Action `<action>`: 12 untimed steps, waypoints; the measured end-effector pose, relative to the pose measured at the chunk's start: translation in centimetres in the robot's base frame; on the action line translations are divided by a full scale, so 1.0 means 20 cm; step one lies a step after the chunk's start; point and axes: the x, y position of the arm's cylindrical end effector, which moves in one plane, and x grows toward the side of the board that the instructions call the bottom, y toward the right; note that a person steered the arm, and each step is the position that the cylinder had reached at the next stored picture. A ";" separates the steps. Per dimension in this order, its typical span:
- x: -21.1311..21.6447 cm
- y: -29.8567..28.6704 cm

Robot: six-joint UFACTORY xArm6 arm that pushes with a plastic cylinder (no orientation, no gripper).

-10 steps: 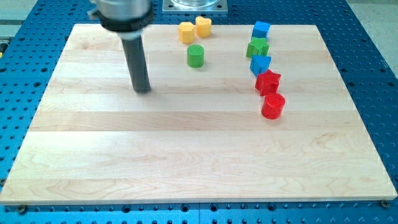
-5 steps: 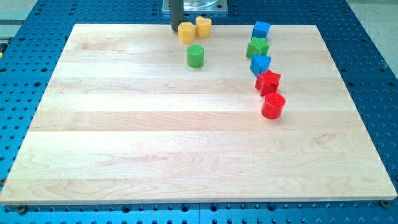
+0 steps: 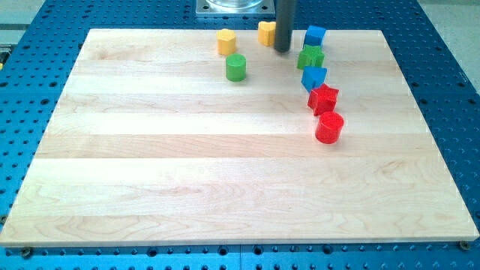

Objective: Slide the green circle to the bottom of the red circle

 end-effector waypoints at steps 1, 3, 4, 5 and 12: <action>-0.17 0.07; -0.17 -0.31; 0.26 -0.78; 0.40 -0.57; 0.35 -0.24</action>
